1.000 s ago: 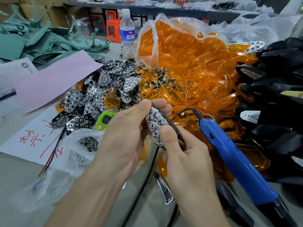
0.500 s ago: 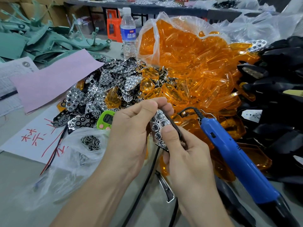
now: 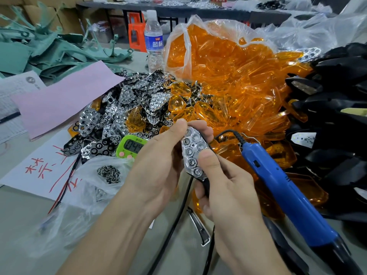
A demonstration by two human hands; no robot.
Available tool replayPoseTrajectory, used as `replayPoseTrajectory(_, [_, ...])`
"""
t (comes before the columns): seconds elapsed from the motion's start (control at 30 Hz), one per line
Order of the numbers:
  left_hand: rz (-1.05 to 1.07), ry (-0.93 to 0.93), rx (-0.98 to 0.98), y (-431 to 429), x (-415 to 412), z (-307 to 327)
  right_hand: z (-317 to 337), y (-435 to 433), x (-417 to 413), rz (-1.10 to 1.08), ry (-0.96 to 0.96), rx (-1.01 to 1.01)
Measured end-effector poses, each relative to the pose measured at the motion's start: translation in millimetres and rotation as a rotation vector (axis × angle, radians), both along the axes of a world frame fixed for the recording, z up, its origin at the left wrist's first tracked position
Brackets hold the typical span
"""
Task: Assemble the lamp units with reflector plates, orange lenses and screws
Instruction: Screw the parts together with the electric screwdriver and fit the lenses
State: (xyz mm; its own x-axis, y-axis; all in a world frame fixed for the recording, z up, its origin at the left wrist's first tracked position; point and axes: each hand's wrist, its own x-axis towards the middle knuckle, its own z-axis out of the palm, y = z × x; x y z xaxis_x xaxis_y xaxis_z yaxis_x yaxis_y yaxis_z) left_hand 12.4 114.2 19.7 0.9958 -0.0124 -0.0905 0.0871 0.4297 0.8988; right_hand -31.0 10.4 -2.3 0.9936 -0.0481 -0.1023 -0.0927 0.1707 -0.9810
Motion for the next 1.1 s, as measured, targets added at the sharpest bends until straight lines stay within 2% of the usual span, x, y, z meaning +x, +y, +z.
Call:
replayPoseTrajectory(0.1, [-0.001, -0.025, 0.205, 11, 5, -3, 7, -6, 0, 0.029, 0.078, 0.095])
replayPoseTrajectory(0.23, [-0.031, -0.194, 0.116, 13, -13, -5, 11, -9, -3, 0.082, 0.131, 0.147])
replayPoseTrajectory(0.4, [0.037, -0.204, 0.145, 9, -11, 0, 12, -8, -3, 0.083, 0.128, 0.092])
replayPoseTrajectory(0.63, [-0.071, -0.118, 0.032, 17, -6, -6, 2, -2, -3, 0.034, 0.061, 0.012])
replayPoseTrajectory(0.77, [-0.109, 0.016, -0.039, 11, 0, -8, -7, 1, -4, -0.013, -0.096, -0.231])
replayPoseTrajectory(0.9, [-0.117, 0.063, -0.163, 7, -3, -11, -6, -1, -5, -0.049, -0.183, -0.39])
replayPoseTrajectory(1.1, [-0.134, 0.019, -0.262, 7, -4, -10, -8, 1, -6, -0.058, -0.192, -0.339])
